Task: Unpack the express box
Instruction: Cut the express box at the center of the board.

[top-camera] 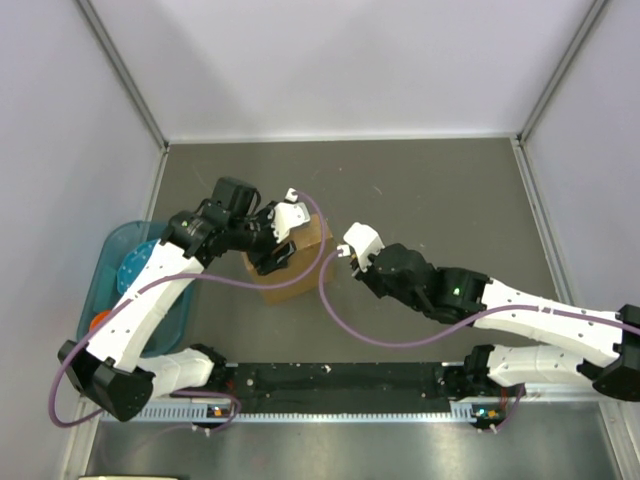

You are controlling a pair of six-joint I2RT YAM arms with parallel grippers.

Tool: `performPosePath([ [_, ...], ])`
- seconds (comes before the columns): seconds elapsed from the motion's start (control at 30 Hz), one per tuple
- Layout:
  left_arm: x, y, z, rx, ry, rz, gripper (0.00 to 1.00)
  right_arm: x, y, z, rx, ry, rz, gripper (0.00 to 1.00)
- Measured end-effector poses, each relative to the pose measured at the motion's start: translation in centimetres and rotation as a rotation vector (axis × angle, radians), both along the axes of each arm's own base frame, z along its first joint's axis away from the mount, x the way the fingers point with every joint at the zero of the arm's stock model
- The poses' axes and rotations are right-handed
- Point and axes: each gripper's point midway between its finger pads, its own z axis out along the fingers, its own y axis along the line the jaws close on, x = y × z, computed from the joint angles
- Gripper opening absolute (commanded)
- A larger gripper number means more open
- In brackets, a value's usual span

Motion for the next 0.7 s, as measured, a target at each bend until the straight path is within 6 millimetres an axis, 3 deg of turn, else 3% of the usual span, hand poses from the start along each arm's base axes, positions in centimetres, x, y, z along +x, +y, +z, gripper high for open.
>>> performPosePath([
  [0.27,0.2,0.1,0.0,0.003,-0.005,0.013,0.04,0.3,0.4,-0.4,0.038,0.031,-0.029,0.0],
  [0.53,-0.4,-0.5,0.0,0.002,-0.002,-0.03,0.04,0.5,0.4,-3.8,0.063,0.087,-0.061,0.0],
  [0.7,-0.8,-0.7,-0.1,0.005,-0.004,-0.067,0.04,0.4,0.8,-4.9,0.099,0.108,-0.058,0.0],
])
